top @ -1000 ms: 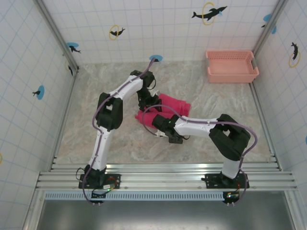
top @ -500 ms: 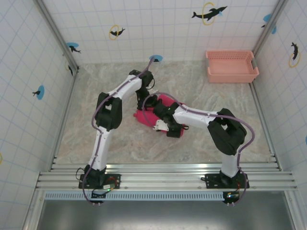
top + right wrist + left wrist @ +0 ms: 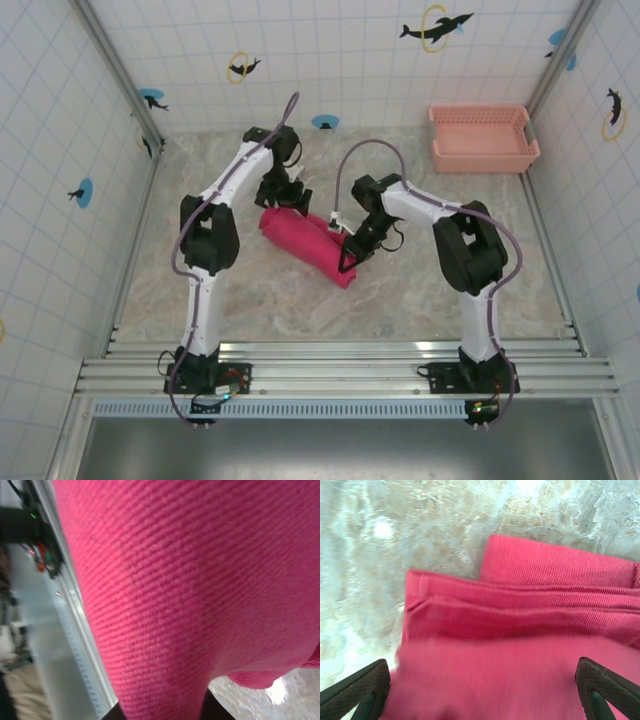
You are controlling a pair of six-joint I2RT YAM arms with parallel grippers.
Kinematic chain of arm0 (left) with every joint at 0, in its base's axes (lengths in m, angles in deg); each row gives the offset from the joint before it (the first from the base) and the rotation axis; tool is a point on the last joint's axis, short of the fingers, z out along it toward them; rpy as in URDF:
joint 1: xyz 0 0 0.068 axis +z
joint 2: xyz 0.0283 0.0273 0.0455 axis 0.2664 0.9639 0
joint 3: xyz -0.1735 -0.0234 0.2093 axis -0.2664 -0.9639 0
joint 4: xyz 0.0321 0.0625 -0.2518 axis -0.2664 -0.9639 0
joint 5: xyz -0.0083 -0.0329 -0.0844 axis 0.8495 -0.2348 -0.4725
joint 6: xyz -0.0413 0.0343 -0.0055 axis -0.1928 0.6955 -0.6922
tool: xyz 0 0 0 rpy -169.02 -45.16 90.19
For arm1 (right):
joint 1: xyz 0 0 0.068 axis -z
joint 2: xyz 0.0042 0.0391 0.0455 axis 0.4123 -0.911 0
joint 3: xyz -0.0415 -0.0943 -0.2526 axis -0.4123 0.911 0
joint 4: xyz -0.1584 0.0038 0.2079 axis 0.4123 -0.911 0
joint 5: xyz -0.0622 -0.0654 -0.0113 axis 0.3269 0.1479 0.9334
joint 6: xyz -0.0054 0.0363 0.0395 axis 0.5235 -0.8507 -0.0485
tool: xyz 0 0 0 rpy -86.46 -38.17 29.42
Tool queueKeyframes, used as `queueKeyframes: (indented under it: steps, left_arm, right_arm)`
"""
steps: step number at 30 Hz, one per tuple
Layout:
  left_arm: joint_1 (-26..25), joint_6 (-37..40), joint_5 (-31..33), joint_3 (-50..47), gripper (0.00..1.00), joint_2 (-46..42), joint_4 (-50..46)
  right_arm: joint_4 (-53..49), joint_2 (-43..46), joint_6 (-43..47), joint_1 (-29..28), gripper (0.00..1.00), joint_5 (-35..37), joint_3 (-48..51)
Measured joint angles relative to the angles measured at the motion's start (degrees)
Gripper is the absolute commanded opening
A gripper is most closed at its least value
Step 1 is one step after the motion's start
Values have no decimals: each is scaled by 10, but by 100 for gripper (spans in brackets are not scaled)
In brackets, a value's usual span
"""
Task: Roll up the long pants
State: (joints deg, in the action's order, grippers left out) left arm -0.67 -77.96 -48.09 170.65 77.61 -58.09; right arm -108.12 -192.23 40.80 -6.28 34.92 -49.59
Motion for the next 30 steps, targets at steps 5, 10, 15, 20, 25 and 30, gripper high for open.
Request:
queueKeyframes:
  steps: [5, 10, 15, 20, 25, 30]
  left_arm:
    - [-2, 9, 44, 0, 97, -25, -16]
    - [-10, 18, 73, -8, 97, -50, -33]
    - [-37, 7, 43, -78, 97, -103, -15]
    - [-58, -20, -2, -113, 97, -88, 22]
    - [-60, -27, -16, -38, 97, 8, 7]
    - [-60, -28, -35, 107, 97, 115, -48]
  right_arm:
    - [-9, -55, -34, 10, 16, -85, -28]
    - [-9, -80, -70, 17, 17, -135, -53]
    - [-9, -103, -90, 36, 17, -178, -66]
    - [-11, -123, -99, 50, 18, -206, -76]
    - [-10, -136, -104, 54, 19, -214, -76]
    - [-3, -144, -112, 59, 26, -221, -76]
